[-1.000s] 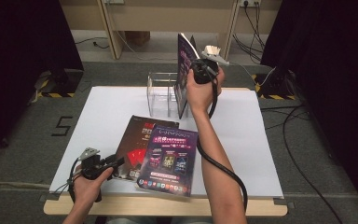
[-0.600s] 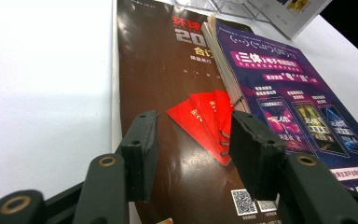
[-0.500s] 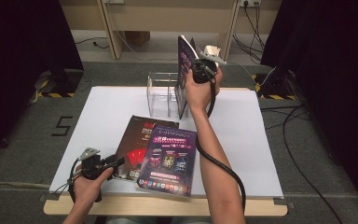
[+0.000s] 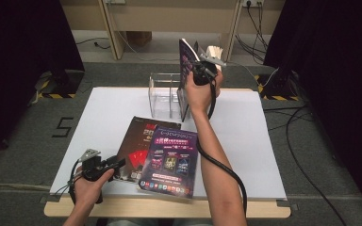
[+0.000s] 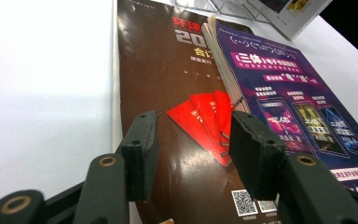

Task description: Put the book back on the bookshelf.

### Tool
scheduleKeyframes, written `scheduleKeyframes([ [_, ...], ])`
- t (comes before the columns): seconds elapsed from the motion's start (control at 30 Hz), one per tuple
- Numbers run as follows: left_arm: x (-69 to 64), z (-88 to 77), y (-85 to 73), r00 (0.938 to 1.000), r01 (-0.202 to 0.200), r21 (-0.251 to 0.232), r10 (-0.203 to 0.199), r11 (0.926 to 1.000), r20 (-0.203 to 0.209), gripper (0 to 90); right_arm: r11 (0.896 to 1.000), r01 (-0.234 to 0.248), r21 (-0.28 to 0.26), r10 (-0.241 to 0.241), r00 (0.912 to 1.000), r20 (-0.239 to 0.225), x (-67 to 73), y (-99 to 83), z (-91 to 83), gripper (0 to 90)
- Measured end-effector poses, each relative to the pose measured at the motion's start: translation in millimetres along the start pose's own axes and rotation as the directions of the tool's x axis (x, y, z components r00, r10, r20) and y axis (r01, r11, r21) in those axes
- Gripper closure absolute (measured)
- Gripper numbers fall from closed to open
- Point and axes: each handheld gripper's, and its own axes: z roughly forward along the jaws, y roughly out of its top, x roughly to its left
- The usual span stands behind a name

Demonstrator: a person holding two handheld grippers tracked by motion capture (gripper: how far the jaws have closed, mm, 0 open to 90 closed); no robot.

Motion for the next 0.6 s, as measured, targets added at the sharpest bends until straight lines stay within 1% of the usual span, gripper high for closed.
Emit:
scheduleKeyframes([
  [0.3, -0.2, 0.1, 0.0, 1.0, -0.003, -0.001, 0.003, 1.0, 0.002, 51.6, 1.0, 0.007, 0.015, -0.007, 0.9999, 0.015, -1.3, -11.1, 6.6, 84.4],
  [0.4, -0.2, 0.2, 0.0, 1.0, -0.002, -0.001, 0.002, 1.0, 0.002, 51.5, 1.0, 0.002, 0.011, -0.002, 0.9999, 0.015, -1.4, -12.5, 6.5, 84.4],
  [0.6, -0.8, -0.1, -0.2, 1.0, -0.005, 0.0, 0.005, 1.0, 0.004, 51.6, 1.0, 0.01, 0.007, -0.01, 0.9997, 0.021, -2.0, -16.5, 6.0, 84.2],
])
